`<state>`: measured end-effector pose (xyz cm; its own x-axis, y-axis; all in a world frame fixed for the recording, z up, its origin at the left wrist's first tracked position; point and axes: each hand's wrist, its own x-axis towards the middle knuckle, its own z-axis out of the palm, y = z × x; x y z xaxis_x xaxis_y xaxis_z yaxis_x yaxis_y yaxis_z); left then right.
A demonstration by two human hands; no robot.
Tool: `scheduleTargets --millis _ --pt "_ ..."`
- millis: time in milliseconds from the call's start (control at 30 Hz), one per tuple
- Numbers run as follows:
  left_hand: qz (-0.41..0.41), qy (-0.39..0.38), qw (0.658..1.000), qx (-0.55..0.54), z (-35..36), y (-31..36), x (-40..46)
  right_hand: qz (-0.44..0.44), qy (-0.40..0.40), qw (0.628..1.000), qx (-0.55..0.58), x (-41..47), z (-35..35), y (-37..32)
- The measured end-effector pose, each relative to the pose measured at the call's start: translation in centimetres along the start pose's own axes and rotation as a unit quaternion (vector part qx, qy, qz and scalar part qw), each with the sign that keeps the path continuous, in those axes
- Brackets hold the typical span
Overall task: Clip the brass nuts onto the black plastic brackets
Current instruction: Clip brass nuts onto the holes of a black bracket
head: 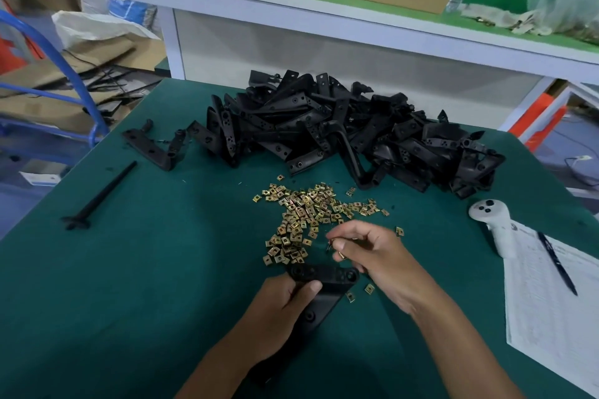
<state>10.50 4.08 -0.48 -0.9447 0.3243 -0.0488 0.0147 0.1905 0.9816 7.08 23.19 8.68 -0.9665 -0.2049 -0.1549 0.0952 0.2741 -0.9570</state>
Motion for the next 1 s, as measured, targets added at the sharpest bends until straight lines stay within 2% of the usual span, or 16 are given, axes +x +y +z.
scheduleTargets --millis 200,467,800,1000 --pt "-0.002 -0.011 0.999 0.053 0.3 0.3 -0.1 -0.019 -0.059 0.991 -0.117 1.1 0.5 -0.6" --pt "0.024 0.015 0.999 0.042 0.2 0.4 -0.2 -0.004 -0.106 0.988 -0.109 1.4 0.1 -0.4" --pt "0.042 0.048 0.997 0.047 0.1 0.1 0.4 -0.002 -0.074 0.99 -0.117 1.2 0.6 -0.3" --pt "0.068 0.018 0.995 0.073 -1.2 1.2 2.8 -0.014 -0.059 0.993 -0.104 1.9 -0.3 -1.2"
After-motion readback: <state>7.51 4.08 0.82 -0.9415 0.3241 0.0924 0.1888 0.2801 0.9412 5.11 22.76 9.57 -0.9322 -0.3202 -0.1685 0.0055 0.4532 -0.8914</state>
